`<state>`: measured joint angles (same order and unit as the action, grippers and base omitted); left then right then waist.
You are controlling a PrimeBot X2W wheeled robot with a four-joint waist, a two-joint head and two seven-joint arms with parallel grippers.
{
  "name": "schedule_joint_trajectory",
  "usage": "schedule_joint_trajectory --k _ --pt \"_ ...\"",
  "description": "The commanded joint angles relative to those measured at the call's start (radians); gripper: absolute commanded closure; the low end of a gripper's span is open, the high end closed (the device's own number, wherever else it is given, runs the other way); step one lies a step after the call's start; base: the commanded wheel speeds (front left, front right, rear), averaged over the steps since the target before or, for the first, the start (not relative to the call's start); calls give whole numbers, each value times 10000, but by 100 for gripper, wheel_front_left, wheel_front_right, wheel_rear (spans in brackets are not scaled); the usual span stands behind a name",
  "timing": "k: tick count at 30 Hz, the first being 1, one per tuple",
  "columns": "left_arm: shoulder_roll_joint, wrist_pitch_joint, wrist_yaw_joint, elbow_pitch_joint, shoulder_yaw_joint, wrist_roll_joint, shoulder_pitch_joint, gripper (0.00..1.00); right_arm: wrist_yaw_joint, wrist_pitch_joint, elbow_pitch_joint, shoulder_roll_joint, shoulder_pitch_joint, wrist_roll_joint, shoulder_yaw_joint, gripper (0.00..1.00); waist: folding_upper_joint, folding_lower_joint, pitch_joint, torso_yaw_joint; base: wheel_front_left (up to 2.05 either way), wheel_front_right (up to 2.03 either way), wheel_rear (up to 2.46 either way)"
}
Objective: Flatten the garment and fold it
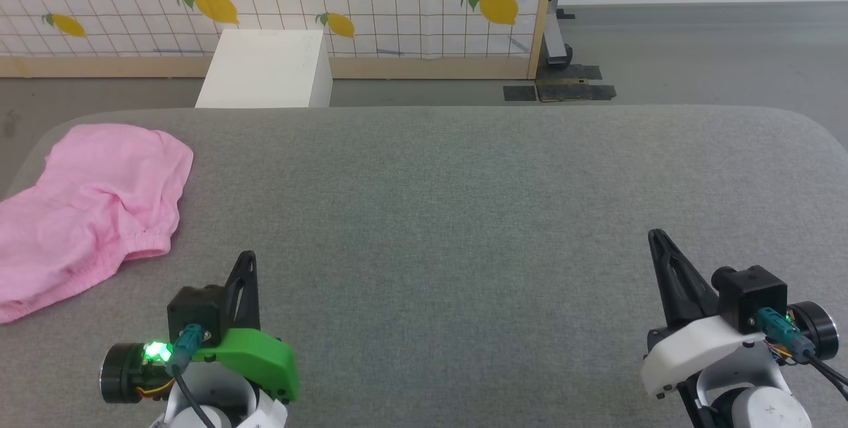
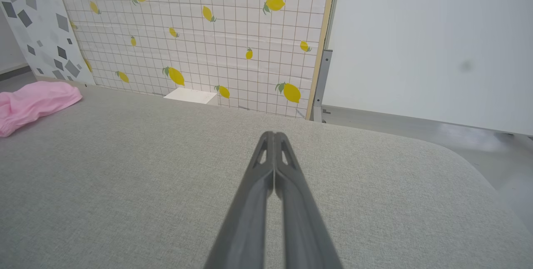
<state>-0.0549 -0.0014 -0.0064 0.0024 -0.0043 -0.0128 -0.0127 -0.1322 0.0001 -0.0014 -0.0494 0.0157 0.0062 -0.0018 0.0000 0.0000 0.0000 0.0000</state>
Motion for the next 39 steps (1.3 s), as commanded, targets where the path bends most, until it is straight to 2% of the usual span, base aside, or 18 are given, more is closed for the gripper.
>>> schedule_joint_trajectory --k 1,39 --pt "47 14 64 -24 43 128 127 100 15 -1 14 -8 -157 -62 18 100 0 0 0 0 0 0 0" --pt "47 14 64 -24 43 128 127 100 15 -1 14 -8 -157 -62 18 100 0 0 0 0 0 0 0"
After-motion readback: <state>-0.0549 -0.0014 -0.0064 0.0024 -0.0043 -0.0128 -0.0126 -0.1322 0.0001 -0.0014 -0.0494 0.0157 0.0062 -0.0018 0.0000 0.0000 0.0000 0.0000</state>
